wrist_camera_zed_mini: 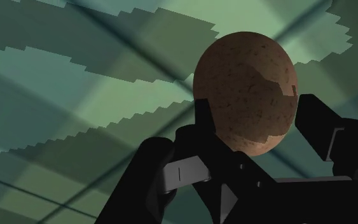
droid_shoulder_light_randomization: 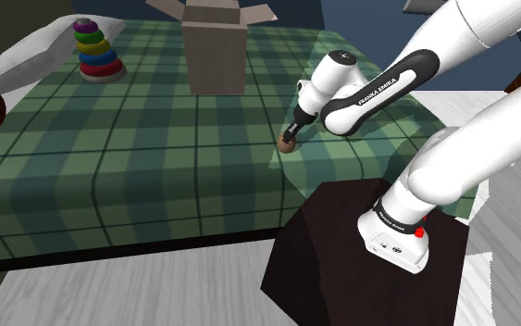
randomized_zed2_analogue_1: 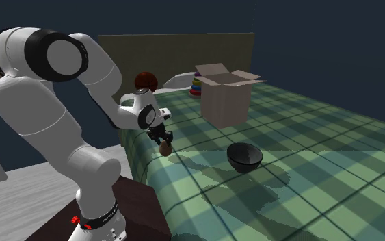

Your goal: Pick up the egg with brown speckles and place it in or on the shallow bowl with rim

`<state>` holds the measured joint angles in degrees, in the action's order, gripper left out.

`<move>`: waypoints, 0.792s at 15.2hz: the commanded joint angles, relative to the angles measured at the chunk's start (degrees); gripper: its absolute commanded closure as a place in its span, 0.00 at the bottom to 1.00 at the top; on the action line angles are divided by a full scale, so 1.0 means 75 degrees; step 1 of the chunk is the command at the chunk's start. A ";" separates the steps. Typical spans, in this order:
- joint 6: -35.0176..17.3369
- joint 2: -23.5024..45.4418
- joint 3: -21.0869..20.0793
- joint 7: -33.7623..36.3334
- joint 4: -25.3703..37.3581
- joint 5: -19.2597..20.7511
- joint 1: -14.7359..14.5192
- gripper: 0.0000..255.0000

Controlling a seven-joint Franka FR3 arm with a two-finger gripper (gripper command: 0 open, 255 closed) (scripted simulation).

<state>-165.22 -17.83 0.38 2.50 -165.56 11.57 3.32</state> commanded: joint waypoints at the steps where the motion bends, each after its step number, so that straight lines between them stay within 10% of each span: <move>1: 0.0002 0.0004 0.0000 0.0000 -0.0004 0.0000 0.0000 1.00; 12: 0.0616 -0.0510 0.0104 -0.0157 0.0094 -0.0179 -0.0161 1.00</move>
<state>-161.75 -20.76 1.05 1.52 -165.07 10.53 2.40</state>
